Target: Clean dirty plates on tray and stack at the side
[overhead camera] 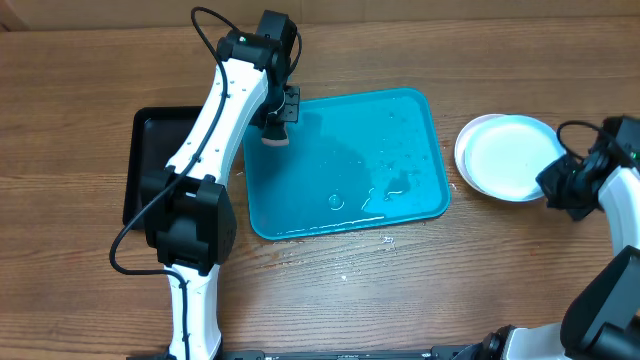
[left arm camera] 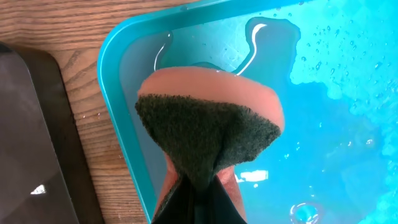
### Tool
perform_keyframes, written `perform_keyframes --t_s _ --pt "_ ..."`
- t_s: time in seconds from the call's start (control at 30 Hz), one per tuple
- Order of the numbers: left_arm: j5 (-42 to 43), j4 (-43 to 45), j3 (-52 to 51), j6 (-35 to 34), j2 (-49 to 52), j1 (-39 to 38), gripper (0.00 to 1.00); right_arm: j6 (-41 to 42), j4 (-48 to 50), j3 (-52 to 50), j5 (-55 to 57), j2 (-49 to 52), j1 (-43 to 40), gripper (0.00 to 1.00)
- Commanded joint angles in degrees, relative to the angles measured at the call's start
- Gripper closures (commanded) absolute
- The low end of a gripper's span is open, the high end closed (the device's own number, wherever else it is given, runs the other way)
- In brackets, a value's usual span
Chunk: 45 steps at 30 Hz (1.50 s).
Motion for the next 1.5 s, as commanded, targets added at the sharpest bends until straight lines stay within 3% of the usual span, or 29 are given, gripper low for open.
perform_keyframes --t_s 0.0,0.3,0.37,0.5,0.6,0.83,1.0,1.17,1.47 --pt "0.46 0.20 0.61 -1.22 -0.07 0.31 0.96 -0.26 4.22 -2.97 -2.80 -1.60 0.22 0.96" --pt "0.42 -1.44 2.10 -1.20 -0.48 0.90 0.96 -0.26 10.62 -4.66 -3.76 -0.33 3.80 0.96" --pt "0.44 -3.80 4.50 -1.22 -0.68 1.55 0.96 -0.28 10.38 -4.63 -3.76 -0.33 4.24 0.88" --pt "0.39 -9.94 12.20 -1.20 -0.68 3.21 0.95 -0.26 9.55 -4.55 -3.76 -0.33 4.22 0.85" --pt "-0.96 -14.43 18.58 -1.20 -0.68 4.55 0.96 -0.24 8.13 -3.91 -3.93 -0.35 4.22 0.62" --pt "-2.73 -23.15 30.40 -1.16 -0.81 8.55 0.96 -1.05 -2.73 6.08 -5.77 -0.35 4.35 0.55" --pt "-2.12 -23.15 30.53 -0.79 -2.71 12.26 0.96 -2.99 -8.50 13.07 -7.43 -0.35 6.36 0.49" --pt "-2.12 -23.15 28.85 1.22 -3.69 15.87 0.96 -4.44 -9.92 13.73 -10.40 -0.35 11.21 0.49" --pt "-3.74 -19.76 10.16 2.10 -5.60 24.26 0.96 -4.61 -8.98 13.73 -10.38 -0.35 22.05 0.44"
